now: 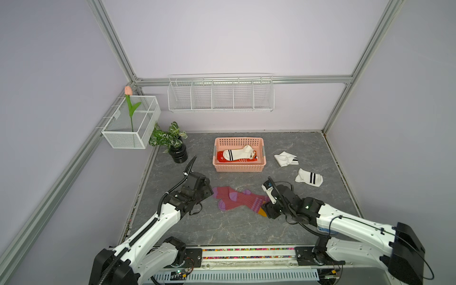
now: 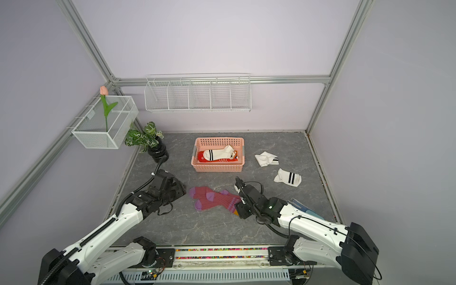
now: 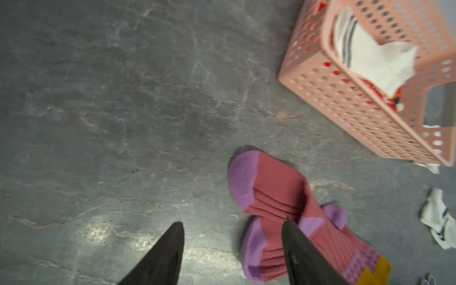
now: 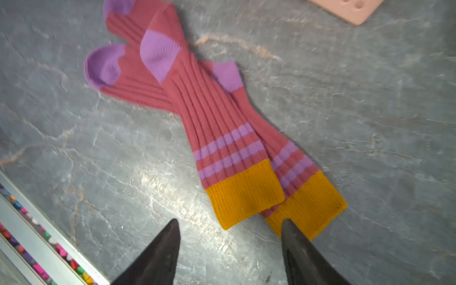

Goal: Place the socks together as a pair
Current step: Flatten out the sock.

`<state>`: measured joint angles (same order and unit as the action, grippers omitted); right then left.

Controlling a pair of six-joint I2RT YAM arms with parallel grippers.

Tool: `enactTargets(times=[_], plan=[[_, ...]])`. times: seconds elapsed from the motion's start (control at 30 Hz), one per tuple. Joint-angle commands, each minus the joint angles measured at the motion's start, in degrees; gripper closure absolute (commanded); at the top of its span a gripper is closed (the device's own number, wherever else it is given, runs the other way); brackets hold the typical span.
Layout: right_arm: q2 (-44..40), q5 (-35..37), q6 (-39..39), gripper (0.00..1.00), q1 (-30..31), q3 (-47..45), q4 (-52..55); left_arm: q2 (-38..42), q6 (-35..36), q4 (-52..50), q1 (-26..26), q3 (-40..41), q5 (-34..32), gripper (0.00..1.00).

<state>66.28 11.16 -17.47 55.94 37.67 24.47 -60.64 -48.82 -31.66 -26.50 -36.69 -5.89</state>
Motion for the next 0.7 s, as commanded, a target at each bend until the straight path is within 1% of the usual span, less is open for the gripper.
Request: enactTargets(times=[0.0,0.03,0.1,0.27,0.37,0.43,0.53,0.67], plan=[[4.65,1.33,2.06,0.36,2.06,1.87,3.82,-3.14,-0.3,0.77,1.25,0.26,2.57,0.35],[6.28,0.61,2.25,0.38,2.29,2.71,4.32,-4.41,-0.31,1.34,1.29,0.09,2.91,0.35],[9.18,0.71,2.47,0.38,2.69,4.09,5.17,-6.87,-0.23,2.71,1.36,-0.27,4.37,0.35],[15.9,3.15,2.29,0.43,2.8,8.62,8.75,-11.34,0.21,3.59,1.31,-1.57,5.99,0.37],[16.4,3.34,2.42,0.46,3.02,9.1,8.49,-12.6,-0.32,5.79,1.42,-0.48,6.37,0.38],[16.8,3.02,2.44,0.52,3.28,9.48,8.93,-13.59,-0.49,6.98,1.39,-0.05,6.74,0.39],[18.22,3.41,1.01,0.53,4.1,10.75,11.17,-14.75,-0.61,7.23,1.45,-0.49,6.63,0.4],[19.01,3.38,-2.09,0.52,4.58,10.41,11.48,-14.99,-0.89,8.91,1.45,-0.23,7.05,0.4]])
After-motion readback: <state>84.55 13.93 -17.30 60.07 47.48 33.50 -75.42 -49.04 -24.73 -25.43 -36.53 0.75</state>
